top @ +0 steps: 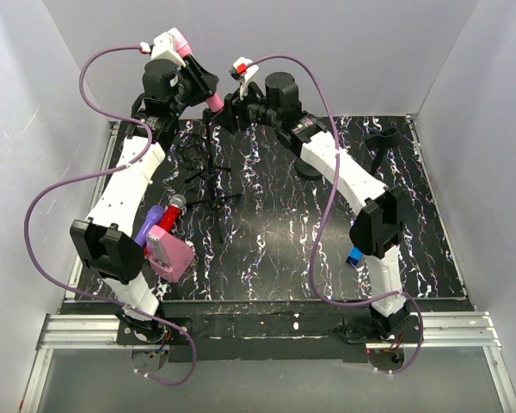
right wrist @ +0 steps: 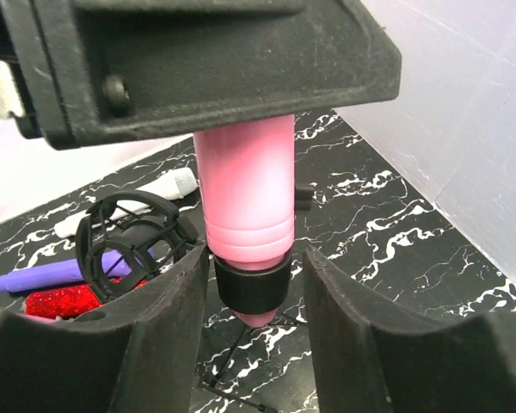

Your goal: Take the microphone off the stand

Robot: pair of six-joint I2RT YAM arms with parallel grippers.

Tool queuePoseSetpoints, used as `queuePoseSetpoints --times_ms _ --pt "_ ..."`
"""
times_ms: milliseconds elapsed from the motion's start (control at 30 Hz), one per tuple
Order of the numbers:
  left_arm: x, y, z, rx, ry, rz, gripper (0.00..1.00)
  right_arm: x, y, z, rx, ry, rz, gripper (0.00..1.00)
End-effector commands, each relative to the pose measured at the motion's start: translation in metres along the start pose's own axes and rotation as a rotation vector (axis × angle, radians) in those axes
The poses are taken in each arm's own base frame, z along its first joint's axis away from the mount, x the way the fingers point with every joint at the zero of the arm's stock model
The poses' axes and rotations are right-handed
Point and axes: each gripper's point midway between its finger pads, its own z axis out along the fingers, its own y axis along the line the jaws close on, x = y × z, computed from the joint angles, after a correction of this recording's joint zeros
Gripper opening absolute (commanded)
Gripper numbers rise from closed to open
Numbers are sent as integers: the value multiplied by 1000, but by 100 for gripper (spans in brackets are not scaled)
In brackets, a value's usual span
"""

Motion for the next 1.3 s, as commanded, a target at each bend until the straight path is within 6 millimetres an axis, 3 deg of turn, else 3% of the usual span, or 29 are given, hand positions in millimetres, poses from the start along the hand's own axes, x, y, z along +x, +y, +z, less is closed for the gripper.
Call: queuePoseSetpoints --times_ms 0,133,400,567,767,867,1033,1167,1267 --pt "-6 -22 -2 63 6 -75 0 -29 -13 0 61 -87 -145 50" --pt "-6 -34 -1 120 14 -76 0 -45 -26 -2 114 -122 -240 36" --pt "0 -46 -2 170 40 -75 0 -71 -37 -15 181 -176 -328 26" --pt "12 -64 -5 228 75 -69 0 -73 -45 -28 214 -192 -358 20" --pt "30 -87 0 275 96 -36 0 -68 -58 -26 231 -191 -371 17" --pt "43 -97 10 294 110 -10 0 -68 -67 -25 250 -203 -383 17" --pt "48 -107 24 291 99 15 0 -70 -84 -29 282 -197 -327 16" --pt "42 -117 24 302 92 4 0 -67 -73 -49 226 -167 -198 15" --pt "38 -125 16 319 100 -14 0 -68 -40 -72 109 -147 -131 9"
